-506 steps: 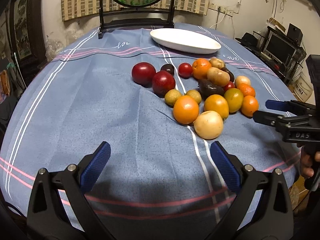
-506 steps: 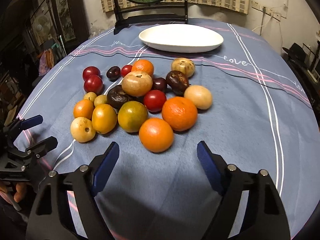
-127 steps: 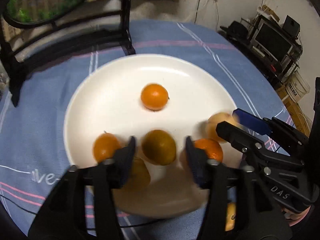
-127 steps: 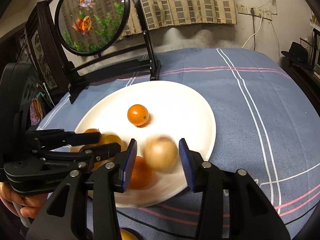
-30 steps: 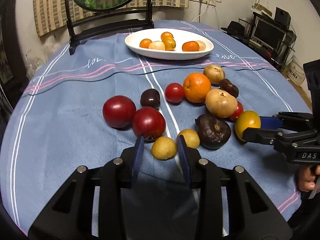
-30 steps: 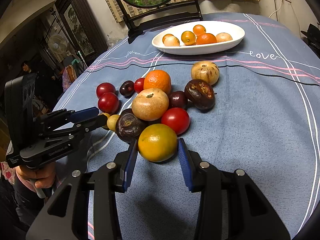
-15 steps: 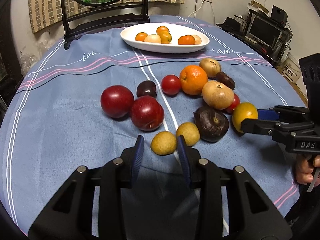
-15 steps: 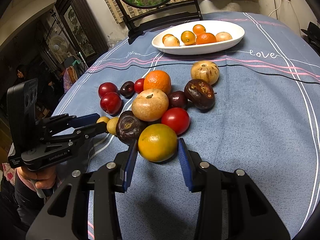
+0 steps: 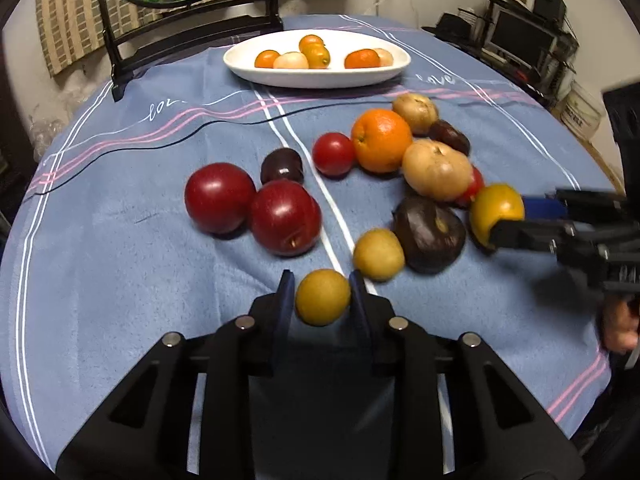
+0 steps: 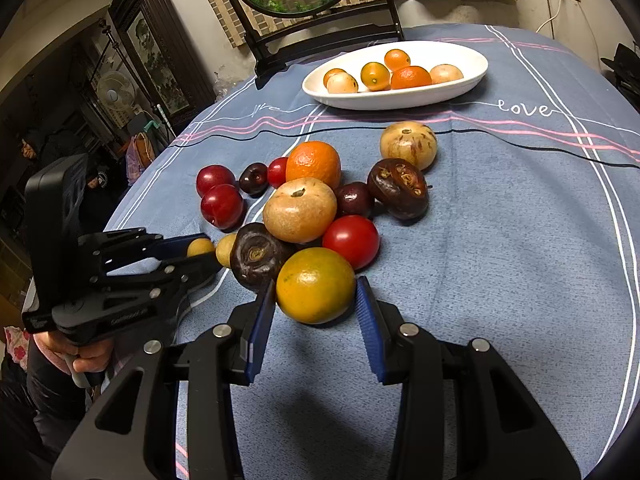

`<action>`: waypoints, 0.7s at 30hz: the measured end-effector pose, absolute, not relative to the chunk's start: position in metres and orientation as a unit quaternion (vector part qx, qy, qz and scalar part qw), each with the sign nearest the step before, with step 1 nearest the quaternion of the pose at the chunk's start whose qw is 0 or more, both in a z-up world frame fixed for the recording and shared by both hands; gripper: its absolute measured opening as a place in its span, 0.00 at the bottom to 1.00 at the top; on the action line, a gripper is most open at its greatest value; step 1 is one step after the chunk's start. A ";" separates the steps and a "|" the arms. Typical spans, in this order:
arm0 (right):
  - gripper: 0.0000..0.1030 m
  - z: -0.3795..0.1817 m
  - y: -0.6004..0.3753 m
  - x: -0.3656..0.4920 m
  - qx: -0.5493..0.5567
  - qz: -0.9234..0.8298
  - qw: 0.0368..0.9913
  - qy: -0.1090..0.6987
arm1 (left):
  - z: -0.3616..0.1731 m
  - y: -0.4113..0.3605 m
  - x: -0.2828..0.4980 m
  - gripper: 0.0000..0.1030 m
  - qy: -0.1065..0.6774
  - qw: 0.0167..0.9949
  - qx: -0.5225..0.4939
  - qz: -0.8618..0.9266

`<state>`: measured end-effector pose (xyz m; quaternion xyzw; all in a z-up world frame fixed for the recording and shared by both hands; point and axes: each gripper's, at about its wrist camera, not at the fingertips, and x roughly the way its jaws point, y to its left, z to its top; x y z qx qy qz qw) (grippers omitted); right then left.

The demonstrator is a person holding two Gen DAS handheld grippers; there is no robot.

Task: Organize fruits
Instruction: 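Grasp the small yellow fruit with the left tool while the right tool grasps the yellow-green citrus, then carry both fruits onto the white plate and open both tools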

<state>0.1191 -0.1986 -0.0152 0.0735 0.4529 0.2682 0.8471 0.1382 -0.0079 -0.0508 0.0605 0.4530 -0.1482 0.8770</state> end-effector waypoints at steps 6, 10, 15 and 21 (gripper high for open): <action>0.40 -0.015 -0.198 0.119 0.073 0.268 0.847 0.453 | -0.051 -0.008 0.138 0.26 0.454 0.877 0.062 -0.145; 0.40 -0.015 -0.198 0.119 0.074 0.268 0.847 0.453 | -0.051 -0.008 0.133 0.26 0.452 0.878 0.065 -0.142; 0.40 -0.014 -0.200 0.118 0.076 0.271 0.850 0.445 | -0.044 -0.006 0.128 0.25 0.445 0.882 0.053 -0.147; 0.40 -0.002 -0.200 0.116 0.063 0.289 0.851 0.433 | -0.015 0.001 0.135 0.26 0.427 0.886 0.029 -0.176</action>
